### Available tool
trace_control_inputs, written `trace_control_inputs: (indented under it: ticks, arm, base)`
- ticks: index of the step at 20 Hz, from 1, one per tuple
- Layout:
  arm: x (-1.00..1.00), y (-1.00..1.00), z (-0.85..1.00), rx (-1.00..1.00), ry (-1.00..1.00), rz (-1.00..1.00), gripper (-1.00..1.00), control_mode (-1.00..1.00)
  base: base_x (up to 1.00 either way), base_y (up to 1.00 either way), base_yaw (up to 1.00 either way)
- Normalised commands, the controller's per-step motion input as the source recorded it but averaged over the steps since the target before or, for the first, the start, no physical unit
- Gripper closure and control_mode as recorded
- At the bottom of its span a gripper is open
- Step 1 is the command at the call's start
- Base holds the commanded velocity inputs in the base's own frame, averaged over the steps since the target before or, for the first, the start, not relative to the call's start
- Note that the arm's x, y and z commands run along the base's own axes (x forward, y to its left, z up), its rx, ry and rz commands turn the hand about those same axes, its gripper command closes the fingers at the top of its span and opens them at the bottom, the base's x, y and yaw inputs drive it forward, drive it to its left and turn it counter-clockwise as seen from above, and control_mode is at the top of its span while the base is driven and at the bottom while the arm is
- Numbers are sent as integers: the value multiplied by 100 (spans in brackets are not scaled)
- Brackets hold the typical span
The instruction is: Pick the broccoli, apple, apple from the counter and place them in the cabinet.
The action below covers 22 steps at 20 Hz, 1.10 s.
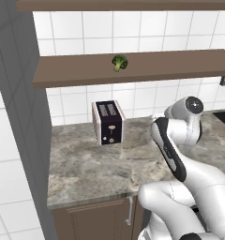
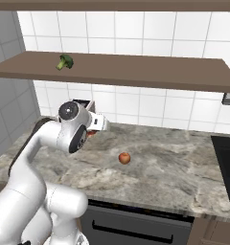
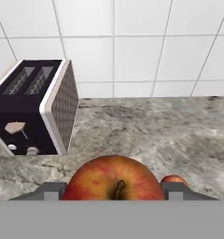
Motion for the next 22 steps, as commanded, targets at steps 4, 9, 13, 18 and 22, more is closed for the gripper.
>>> trace_control_inputs:
  ticks: [4, 9, 13, 18, 22]
  arm:
    - [-7, 0, 100, -4, -9, 1, 100, -100]
    - [-6, 2, 100, -6, -7, 1, 100, -100]
    - [-8, 3, 100, -6, -11, 1, 100, -100]
    - [0, 3, 100, -6, -14, 2, 100, -100]
    - [0, 6, 91, -3, -9, 4, 100, -100]
  base:
    - [0, 0, 0]
    - [0, 0, 0]
    - [0, 0, 0]
    - [0, 0, 0]
    - [0, 0, 0]
